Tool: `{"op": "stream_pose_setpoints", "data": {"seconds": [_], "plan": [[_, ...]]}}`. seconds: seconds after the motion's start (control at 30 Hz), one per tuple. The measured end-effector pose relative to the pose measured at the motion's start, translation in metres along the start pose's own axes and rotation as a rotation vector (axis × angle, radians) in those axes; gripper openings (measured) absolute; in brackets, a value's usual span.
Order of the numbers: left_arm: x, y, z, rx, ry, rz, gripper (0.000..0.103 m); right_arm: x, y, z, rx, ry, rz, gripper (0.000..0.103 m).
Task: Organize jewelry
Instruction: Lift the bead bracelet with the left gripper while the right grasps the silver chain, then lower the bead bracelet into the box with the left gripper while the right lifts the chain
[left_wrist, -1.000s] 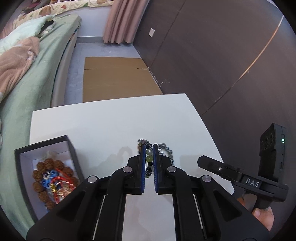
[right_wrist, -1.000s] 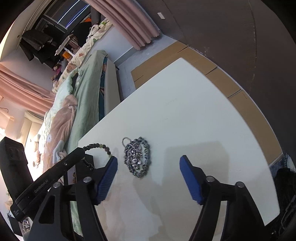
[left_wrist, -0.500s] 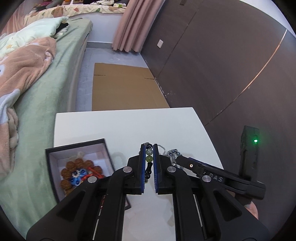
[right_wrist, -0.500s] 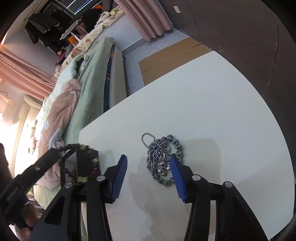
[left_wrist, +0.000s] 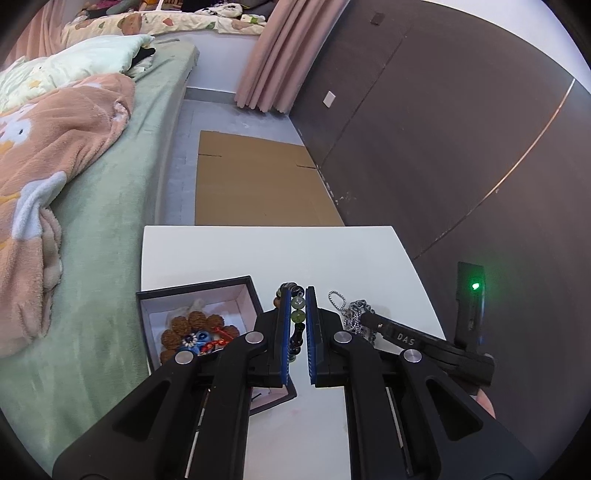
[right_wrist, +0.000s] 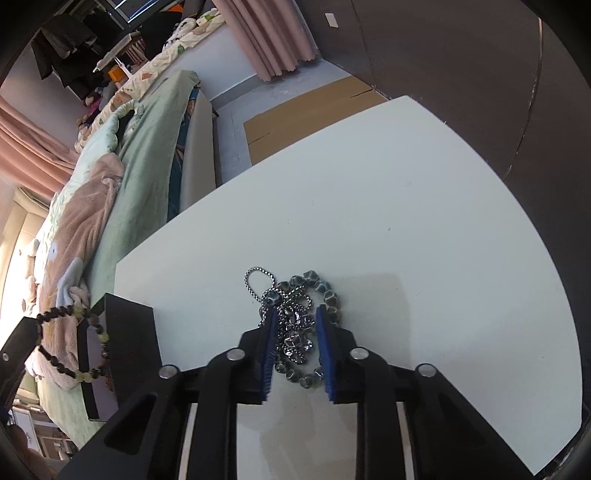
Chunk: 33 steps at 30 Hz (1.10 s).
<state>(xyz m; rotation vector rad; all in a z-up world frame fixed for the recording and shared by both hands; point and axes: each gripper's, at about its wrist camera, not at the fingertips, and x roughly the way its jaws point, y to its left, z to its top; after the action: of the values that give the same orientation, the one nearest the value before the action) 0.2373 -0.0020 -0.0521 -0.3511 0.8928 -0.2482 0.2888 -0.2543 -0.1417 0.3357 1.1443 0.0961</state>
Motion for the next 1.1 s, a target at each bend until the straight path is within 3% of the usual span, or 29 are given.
{"op": "stream_pose_setpoints", "data": {"seconds": [0.53,0.67,0.8,1.0,1.1], "plan": [[-0.008,0.007,0.003,-0.006,-0.011,-0.003,0.008,0.010,-0.004,0.002,0.059,0.006,0.003,0.016],[-0.009,0.007,0.003,-0.005,-0.011,-0.003,0.008,0.010,-0.007,0.002,0.065,-0.003,0.014,0.013],[-0.010,0.008,0.003,-0.006,-0.015,-0.004,0.008,-0.001,-0.010,0.000,0.076,-0.019,0.042,0.000],[-0.012,0.010,0.004,-0.009,-0.019,-0.007,0.008,-0.023,-0.002,-0.001,0.059,-0.053,0.069,0.000],[-0.013,0.012,0.004,-0.015,-0.022,-0.008,0.008,-0.026,0.000,-0.001,0.036,-0.063,0.032,0.001]]}}
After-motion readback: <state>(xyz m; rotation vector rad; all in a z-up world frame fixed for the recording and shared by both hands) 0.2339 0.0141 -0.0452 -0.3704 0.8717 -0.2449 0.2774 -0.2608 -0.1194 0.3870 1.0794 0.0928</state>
